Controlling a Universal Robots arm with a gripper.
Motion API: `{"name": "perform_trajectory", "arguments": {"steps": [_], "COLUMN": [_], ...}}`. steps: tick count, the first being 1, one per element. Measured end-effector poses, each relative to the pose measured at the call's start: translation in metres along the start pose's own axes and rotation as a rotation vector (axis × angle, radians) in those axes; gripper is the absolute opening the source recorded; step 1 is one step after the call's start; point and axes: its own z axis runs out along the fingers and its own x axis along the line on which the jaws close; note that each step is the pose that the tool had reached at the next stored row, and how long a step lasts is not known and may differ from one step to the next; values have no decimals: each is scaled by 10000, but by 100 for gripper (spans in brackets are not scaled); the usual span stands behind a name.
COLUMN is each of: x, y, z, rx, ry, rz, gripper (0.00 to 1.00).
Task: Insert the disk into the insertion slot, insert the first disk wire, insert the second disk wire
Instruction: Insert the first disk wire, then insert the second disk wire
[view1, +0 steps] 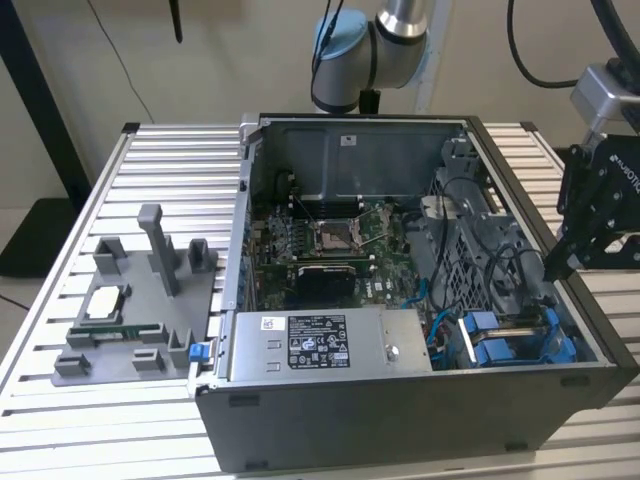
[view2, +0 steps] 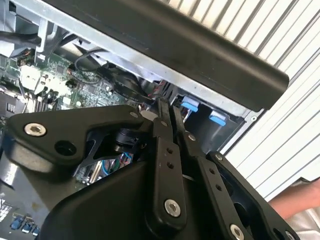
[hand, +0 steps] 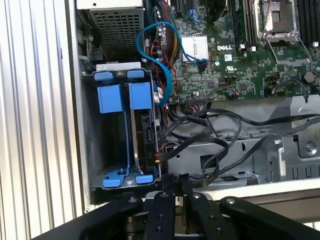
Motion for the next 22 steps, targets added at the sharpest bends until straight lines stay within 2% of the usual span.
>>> {"name": "perform_trajectory", "arguments": {"steps": [6, 11, 15, 16, 17, 19, 22], "x": [10, 26, 45, 54, 58, 66, 76], "y": [167, 335, 499, 577, 610, 658, 671], "z": [-78, -107, -99, -93, -90, -87, -86], "rx": [71, 163, 287, 364, 399, 470, 486], "ry": [-10, -19, -33, -39, -40, -12, 79], "rz": [-6, -15, -26, -34, -36, -46, -81], "gripper": [0, 0, 0, 0, 0, 0, 0]}}
